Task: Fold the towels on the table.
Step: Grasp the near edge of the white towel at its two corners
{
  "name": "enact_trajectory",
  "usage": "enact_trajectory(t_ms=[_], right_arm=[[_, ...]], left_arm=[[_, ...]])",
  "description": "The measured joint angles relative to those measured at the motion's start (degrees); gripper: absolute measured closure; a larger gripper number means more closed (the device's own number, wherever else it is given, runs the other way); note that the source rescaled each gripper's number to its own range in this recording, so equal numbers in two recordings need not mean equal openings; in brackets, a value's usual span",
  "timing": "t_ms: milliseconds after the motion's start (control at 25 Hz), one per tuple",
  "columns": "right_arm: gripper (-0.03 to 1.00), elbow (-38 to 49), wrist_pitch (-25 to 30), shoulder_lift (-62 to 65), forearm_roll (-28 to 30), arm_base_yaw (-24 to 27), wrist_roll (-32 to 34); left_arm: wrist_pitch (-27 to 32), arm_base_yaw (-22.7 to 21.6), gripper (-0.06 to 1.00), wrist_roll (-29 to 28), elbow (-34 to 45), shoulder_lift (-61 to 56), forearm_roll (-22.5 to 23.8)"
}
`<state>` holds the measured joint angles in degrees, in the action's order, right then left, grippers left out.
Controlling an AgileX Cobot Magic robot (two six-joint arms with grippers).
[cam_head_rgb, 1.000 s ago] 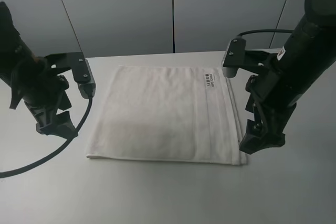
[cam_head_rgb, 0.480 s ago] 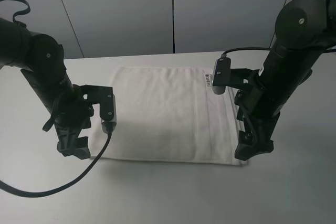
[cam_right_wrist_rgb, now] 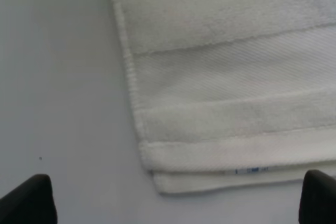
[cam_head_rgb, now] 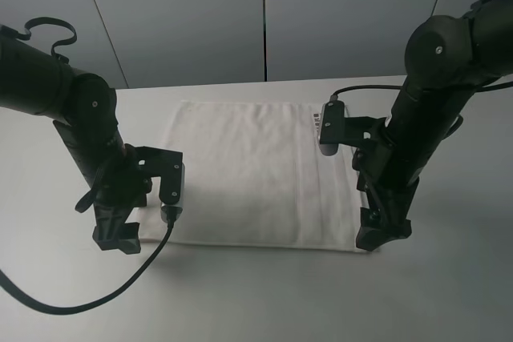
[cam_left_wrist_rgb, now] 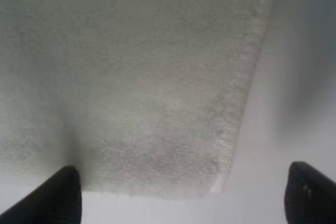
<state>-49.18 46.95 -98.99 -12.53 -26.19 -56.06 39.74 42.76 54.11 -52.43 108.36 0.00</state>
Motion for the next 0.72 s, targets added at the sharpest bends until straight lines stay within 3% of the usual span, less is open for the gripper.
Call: enact_trajectory(t_ms=[720], right_arm=[[-0.03, 3.9, -6.3, -1.5, 0.0, 0.0, -5.8]], left_arm=[[-2.6, 0.4, -0.05, 0.0, -0.2, 2.6, 0.9]])
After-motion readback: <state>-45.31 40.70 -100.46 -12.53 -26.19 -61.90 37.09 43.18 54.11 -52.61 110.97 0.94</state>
